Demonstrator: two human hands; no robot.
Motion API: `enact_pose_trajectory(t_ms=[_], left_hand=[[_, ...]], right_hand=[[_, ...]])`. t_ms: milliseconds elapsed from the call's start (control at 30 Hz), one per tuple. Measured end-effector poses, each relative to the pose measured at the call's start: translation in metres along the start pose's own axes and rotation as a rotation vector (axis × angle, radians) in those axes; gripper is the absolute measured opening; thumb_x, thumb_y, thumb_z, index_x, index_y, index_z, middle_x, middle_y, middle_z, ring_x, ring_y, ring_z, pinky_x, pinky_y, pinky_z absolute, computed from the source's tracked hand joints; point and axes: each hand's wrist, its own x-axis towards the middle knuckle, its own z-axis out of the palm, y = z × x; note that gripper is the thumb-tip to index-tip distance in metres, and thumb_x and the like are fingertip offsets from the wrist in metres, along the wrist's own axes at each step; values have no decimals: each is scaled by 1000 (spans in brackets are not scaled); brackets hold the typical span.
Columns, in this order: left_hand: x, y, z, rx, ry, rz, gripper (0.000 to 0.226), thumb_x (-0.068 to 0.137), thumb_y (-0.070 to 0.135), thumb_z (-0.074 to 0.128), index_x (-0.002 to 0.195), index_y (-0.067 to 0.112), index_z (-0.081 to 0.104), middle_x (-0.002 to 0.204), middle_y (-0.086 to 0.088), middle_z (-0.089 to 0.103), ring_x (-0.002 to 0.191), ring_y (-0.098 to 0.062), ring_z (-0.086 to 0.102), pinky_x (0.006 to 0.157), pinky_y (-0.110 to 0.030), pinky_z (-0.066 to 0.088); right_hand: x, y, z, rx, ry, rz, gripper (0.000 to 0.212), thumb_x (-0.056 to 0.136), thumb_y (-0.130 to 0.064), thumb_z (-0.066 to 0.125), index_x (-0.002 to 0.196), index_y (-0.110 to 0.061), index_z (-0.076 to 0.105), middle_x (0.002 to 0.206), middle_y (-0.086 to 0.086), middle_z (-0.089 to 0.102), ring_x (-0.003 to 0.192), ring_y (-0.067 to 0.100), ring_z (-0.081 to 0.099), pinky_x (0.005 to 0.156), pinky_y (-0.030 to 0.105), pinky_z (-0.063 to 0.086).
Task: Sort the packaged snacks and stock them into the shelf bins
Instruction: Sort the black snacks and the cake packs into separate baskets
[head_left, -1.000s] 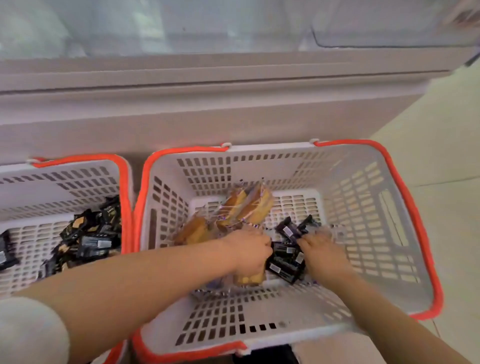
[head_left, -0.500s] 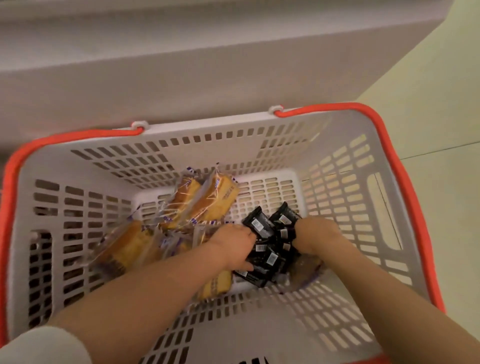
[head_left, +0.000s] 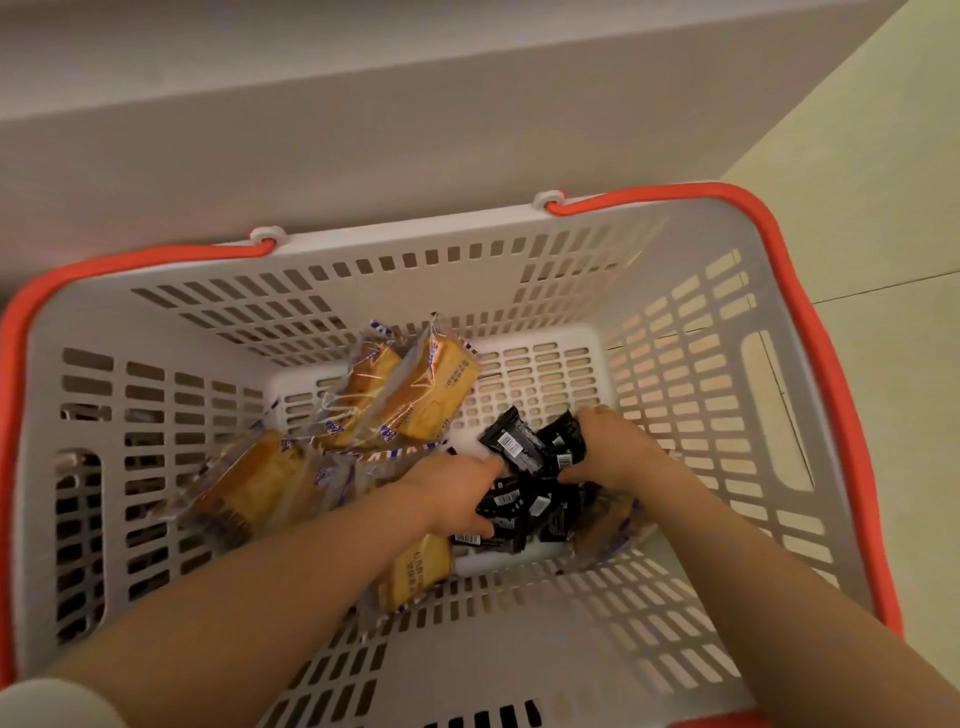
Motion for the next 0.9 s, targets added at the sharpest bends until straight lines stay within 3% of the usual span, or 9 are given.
enact_pose_trajectory(t_ms=[200, 267, 367, 467, 533, 633, 733, 800, 900], left_hand=[[-22, -16, -10, -35, 40, 5, 57, 90, 43, 55, 136, 16, 34, 125, -8, 54, 108, -26, 54, 86, -40, 48], [-32, -19, -14, -72, 76, -12, 56, 91, 43, 53, 137, 18, 33, 128, -7, 53, 111, -24, 54, 88, -40, 48], [-53, -23, -26, -217, 214, -35, 60, 91, 45, 52, 140, 19, 31, 135, -6, 50, 116, -21, 53, 93, -36, 47], [-75, -20, -45, -457, 388, -44, 60, 90, 45, 53, 140, 18, 33, 140, -1, 47, 122, -15, 49, 99, -27, 40], [-94, -16, -60, -661, 454, -59, 49, 90, 40, 55, 132, 20, 40, 132, -1, 54, 115, -14, 54, 98, -31, 44], [-138, -16, -74, -833, 565, -69, 29, 90, 35, 56, 114, 22, 45, 110, 0, 62, 98, -14, 61, 90, -37, 50], [-199, -30, -73, -929, 763, -79, 21, 90, 30, 58, 108, 23, 51, 106, -1, 64, 100, -18, 61, 93, -42, 47], [-247, -45, -60, -997, 913, -114, 15, 88, 33, 60, 102, 29, 54, 102, 6, 67, 96, -10, 63, 91, -37, 49], [-320, -73, -26, -1114, 1104, -279, 21, 79, 46, 60, 96, 35, 57, 98, 12, 69, 93, -6, 64, 89, -34, 49]], right_hand=[[-6, 2, 2, 56, -49, -109, 45, 82, -34, 69, 115, -15, 44, 121, 10, 56, 99, 23, 53, 73, 31, 41], [-14, 0, -2, 100, 91, -115, 36, 85, -35, 66, 108, -18, 44, 118, 9, 58, 91, 21, 53, 66, 29, 38], [-30, -10, -14, 216, 399, -124, 40, 88, -34, 62, 117, -13, 44, 114, 8, 58, 92, 24, 58, 64, 29, 40], [-54, -26, -34, 408, 645, -147, 32, 86, -34, 63, 105, -18, 42, 93, 1, 55, 79, 19, 55, 54, 28, 36], [-74, -41, -45, 519, 742, -159, 32, 85, -36, 64, 103, -21, 43, 88, -5, 53, 75, 15, 52, 53, 23, 36], [-104, -80, -57, 801, 718, -198, 31, 83, -33, 67, 107, -21, 53, 92, -9, 61, 83, 11, 58, 64, 23, 43], [-134, -136, -62, 1074, 567, -298, 23, 83, -31, 67, 103, -29, 56, 99, -11, 65, 91, 8, 63, 74, 27, 48], [-152, -180, -61, 1111, 465, -394, 18, 83, -31, 67, 97, -34, 56, 99, -10, 66, 92, 10, 64, 76, 30, 52], [-174, -253, -52, 954, 421, -531, 20, 81, -35, 67, 99, -32, 58, 100, -10, 66, 92, 11, 63, 79, 32, 51]])
